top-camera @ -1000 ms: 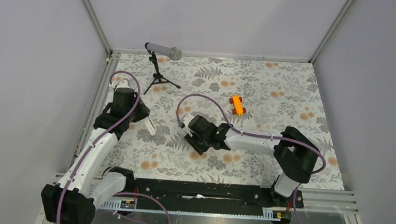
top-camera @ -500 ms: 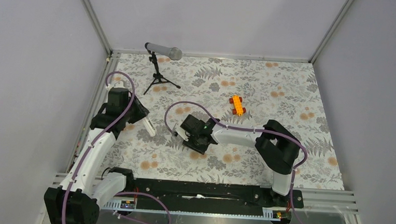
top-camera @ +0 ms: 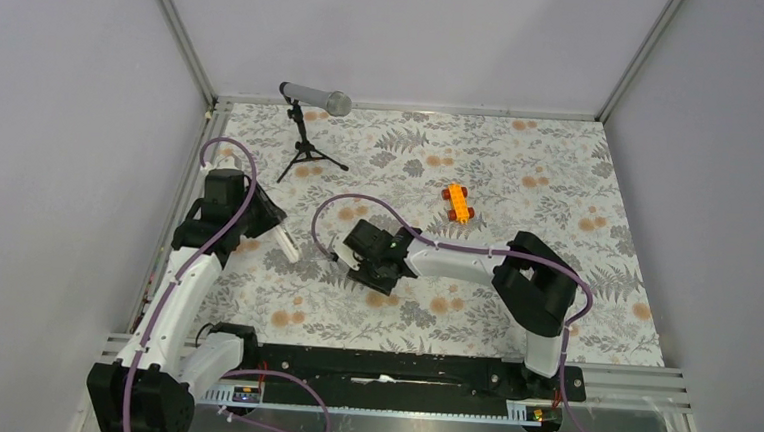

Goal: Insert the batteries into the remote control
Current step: Pick up the battery cover at the center of the board.

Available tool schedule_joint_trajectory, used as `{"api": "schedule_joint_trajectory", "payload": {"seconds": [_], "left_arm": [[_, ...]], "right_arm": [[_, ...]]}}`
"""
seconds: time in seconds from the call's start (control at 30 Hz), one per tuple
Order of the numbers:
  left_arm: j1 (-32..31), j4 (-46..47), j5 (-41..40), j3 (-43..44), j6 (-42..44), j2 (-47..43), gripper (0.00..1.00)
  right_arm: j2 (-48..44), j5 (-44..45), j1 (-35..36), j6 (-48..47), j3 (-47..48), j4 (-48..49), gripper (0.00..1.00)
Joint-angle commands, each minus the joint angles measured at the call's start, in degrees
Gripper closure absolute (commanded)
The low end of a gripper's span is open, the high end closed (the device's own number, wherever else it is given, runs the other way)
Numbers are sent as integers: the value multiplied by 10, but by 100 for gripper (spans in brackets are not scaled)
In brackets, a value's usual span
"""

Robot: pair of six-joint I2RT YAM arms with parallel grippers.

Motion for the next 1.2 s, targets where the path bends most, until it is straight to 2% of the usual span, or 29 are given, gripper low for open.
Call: {"api": "schedule_joint_trajectory", "payload": {"seconds": [0.0,0.2,0.43,0.5,0.63,0.67,0.73,0.77,0.87,0.93,1.03,1.17], "left_arm": [[9,12,13,31,5,-8,100],[13,10,15,32,6,-8,100],[14,10,17,30,5,-5,100],[14,10,18,32,6,-4,100],[15,11,18,33,6,-3,100],[16,11,18,34,6,-2,100],[16,11,19,35,6,-1,100],[16,11,20,35,6,-1,100],[17,12,20,34,5,0,100],[17,13,21,32,5,0,100],[17,14,21,31,5,0,100],[17,17,23,29,2,1,100]], "right_arm": [[5,-18,7,-1,25,2,56],[26,-10,7,-4,37,-29,68],[42,-17,7,-2,48,-41,75],[44,-17,7,0,48,-38,80],[50,-9,7,10,54,-40,98],[50,-5,7,12,56,-42,100],[44,-4,6,16,56,-42,99],[41,-4,7,16,55,-43,95],[34,-5,6,19,53,-43,75],[30,-9,7,20,53,-45,69],[23,-15,6,20,52,-57,69],[17,-15,6,20,45,-59,77]]}}
